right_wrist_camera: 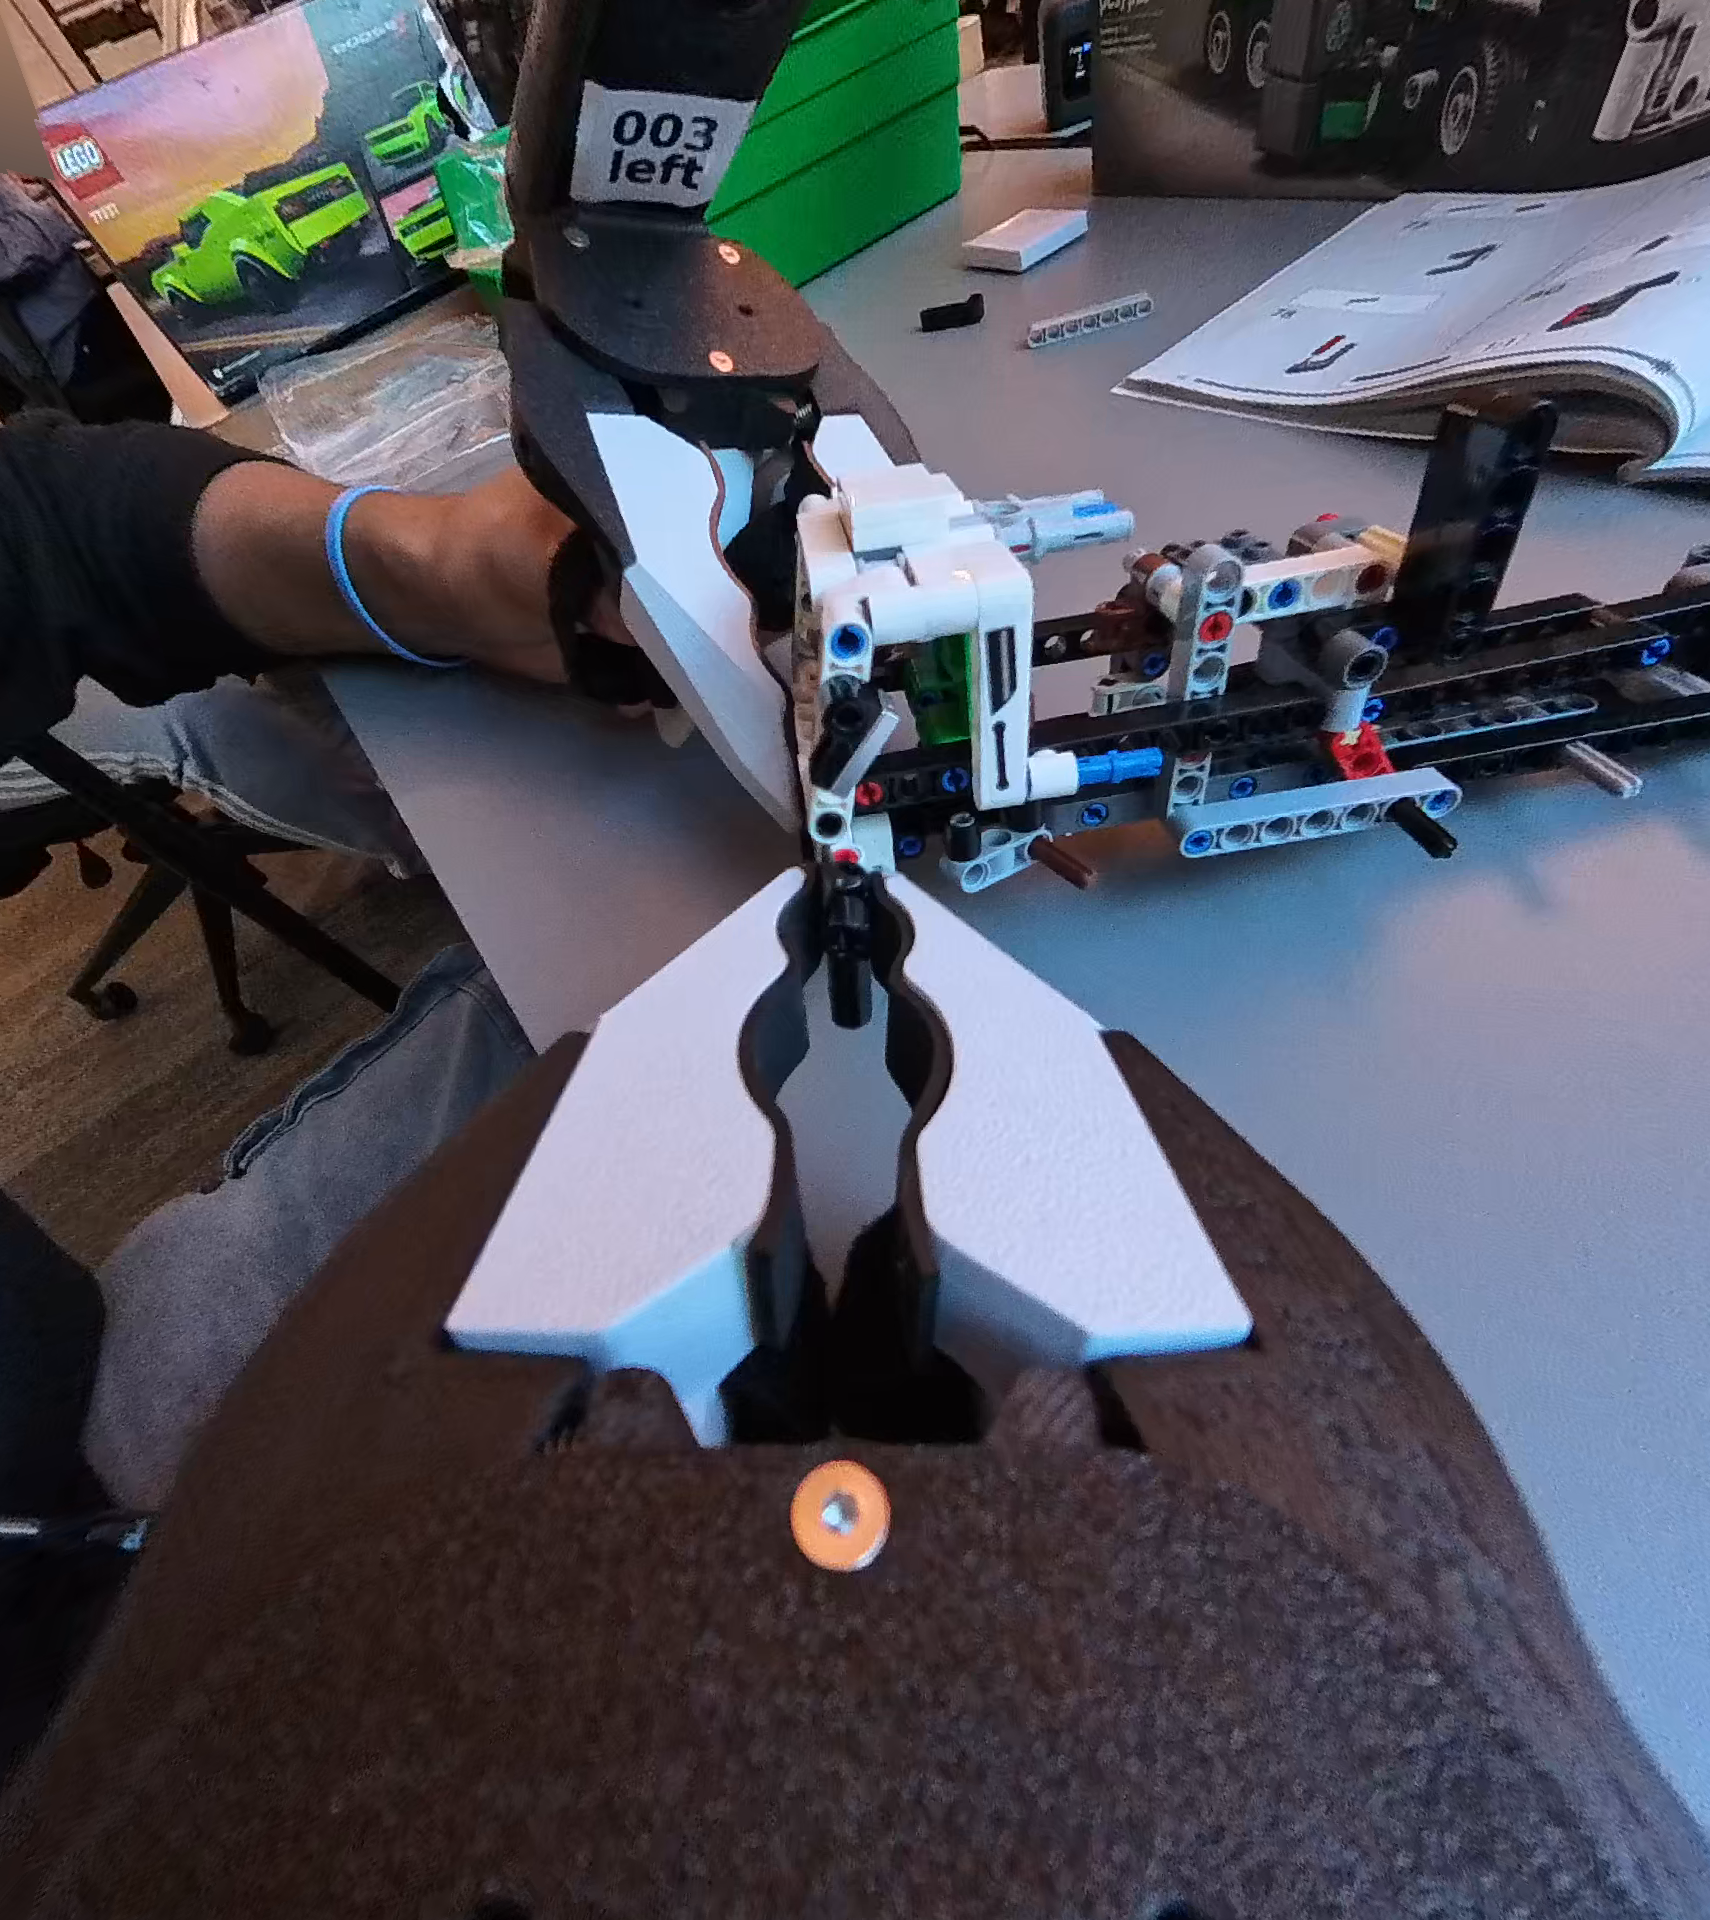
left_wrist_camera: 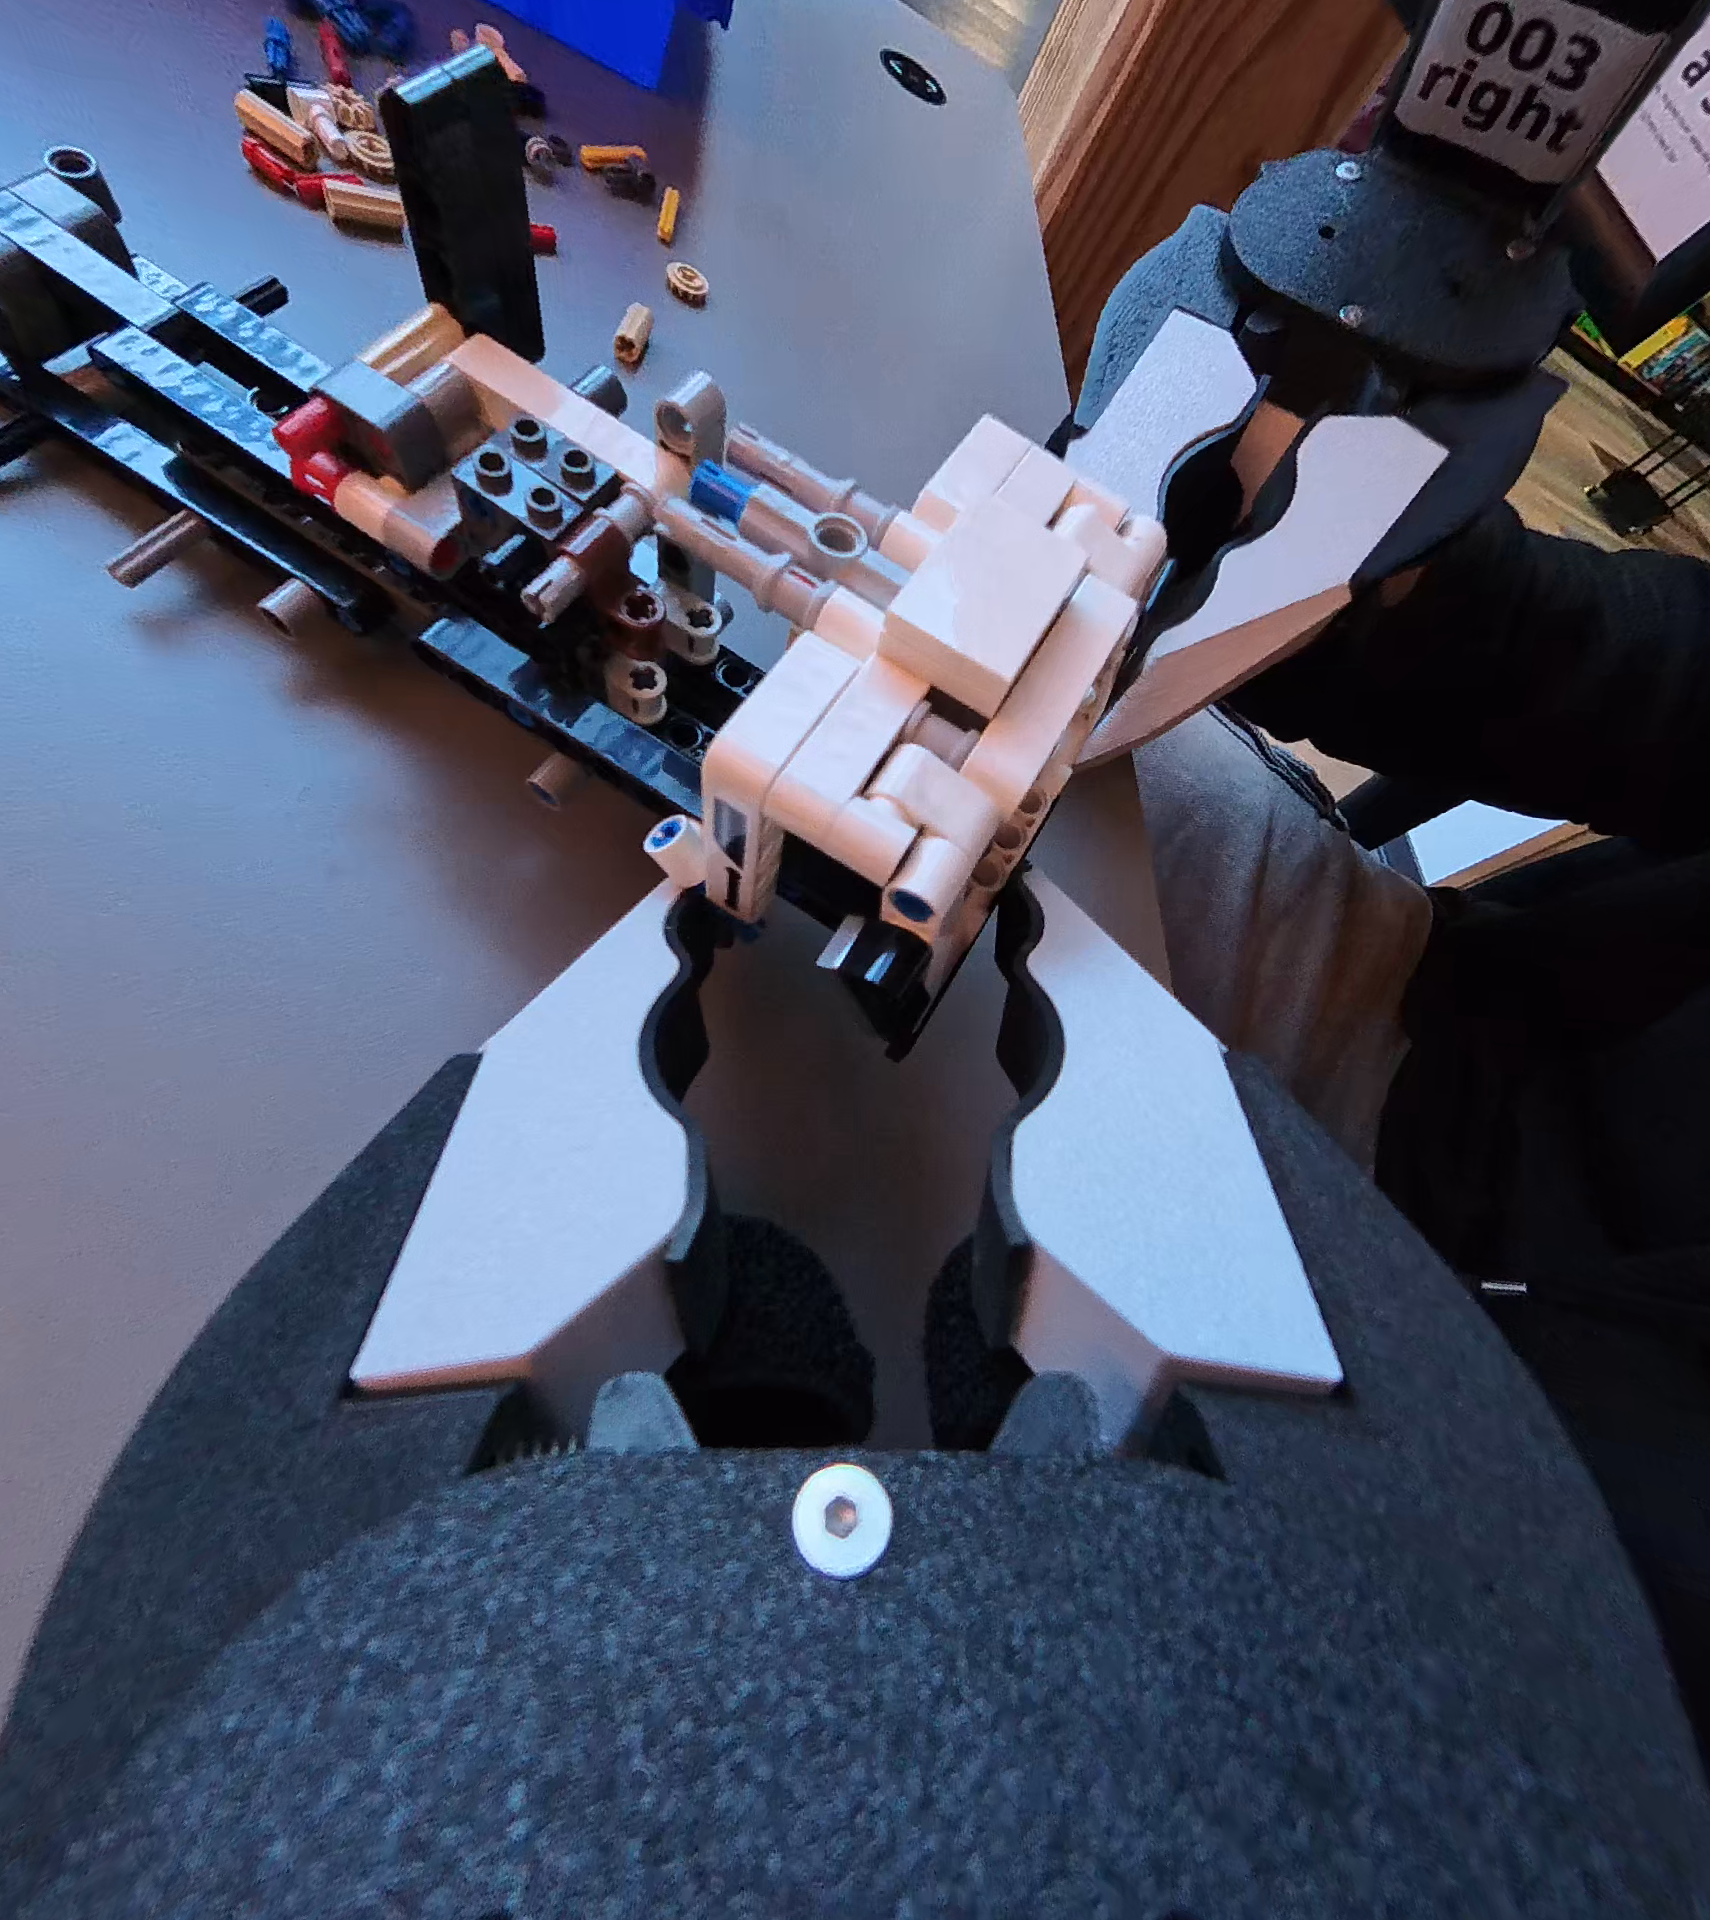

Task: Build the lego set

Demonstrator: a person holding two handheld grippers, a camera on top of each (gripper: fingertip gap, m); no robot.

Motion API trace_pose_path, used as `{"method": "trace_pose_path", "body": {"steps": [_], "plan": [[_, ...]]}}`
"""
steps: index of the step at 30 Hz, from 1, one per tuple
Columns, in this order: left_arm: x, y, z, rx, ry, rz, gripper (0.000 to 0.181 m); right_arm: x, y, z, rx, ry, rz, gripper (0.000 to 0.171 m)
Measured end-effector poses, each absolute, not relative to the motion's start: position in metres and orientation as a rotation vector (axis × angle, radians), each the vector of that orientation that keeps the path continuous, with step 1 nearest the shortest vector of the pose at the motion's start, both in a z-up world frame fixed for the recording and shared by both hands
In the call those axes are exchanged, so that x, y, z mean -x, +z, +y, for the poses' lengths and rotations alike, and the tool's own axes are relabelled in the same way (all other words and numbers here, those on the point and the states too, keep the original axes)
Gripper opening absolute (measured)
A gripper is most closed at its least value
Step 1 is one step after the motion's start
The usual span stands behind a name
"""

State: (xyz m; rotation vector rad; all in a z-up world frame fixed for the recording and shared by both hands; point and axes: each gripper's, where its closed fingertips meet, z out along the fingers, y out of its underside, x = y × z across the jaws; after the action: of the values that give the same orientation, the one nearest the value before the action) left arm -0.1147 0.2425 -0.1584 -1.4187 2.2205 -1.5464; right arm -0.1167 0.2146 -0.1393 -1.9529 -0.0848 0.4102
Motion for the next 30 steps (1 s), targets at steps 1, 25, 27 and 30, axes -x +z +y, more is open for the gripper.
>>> {"method": "trace_pose_path", "body": {"steps": [1,25,27,30], "plan": [[0.115,-0.158,0.242,1.418,-1.546,2.222,0.055,0.117,-0.140,0.214,1.956,0.400,-0.096,0.006],[0.115,-0.156,0.242,1.448,-1.619,2.215,0.055,0.115,-0.129,0.217,1.847,0.291,-0.055,0.006],[0.115,-0.156,0.242,1.447,-1.617,2.215,0.055,0.116,-0.129,0.218,1.847,0.282,-0.059,0.006],[0.115,-0.158,0.243,1.444,-1.586,2.218,0.055,0.116,-0.132,0.217,1.867,0.233,-0.101,0.006]]}}
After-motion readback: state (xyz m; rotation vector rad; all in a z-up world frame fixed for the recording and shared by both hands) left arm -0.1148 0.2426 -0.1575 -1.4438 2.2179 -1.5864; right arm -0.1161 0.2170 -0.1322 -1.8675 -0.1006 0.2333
